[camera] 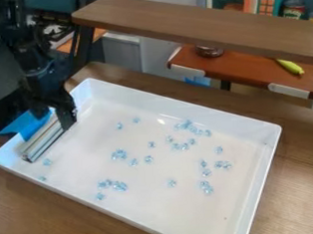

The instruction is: Sweep into pile

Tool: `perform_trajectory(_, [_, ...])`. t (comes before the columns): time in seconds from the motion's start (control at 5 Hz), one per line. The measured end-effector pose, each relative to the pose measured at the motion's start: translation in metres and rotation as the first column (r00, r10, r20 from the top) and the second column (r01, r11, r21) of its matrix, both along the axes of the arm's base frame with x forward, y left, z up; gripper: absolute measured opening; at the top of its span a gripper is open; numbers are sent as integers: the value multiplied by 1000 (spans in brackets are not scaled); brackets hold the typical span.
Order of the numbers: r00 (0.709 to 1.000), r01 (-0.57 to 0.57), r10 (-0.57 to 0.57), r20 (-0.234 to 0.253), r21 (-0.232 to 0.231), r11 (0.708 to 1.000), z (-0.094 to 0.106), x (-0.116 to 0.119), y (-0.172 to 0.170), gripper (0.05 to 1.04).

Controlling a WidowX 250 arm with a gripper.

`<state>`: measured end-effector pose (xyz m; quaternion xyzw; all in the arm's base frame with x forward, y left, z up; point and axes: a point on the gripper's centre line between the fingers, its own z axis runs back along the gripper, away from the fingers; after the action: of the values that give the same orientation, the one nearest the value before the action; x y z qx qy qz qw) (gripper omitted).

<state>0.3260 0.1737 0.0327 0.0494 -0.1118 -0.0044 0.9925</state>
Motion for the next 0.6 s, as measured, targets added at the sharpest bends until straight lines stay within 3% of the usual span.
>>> perform_trajectory(0.4, [998,-66,66,6,14,998,-3,3,17,1000])
perform_trajectory(0.6, [995,-101,101,-23,8,995,-11,0,19,1000])
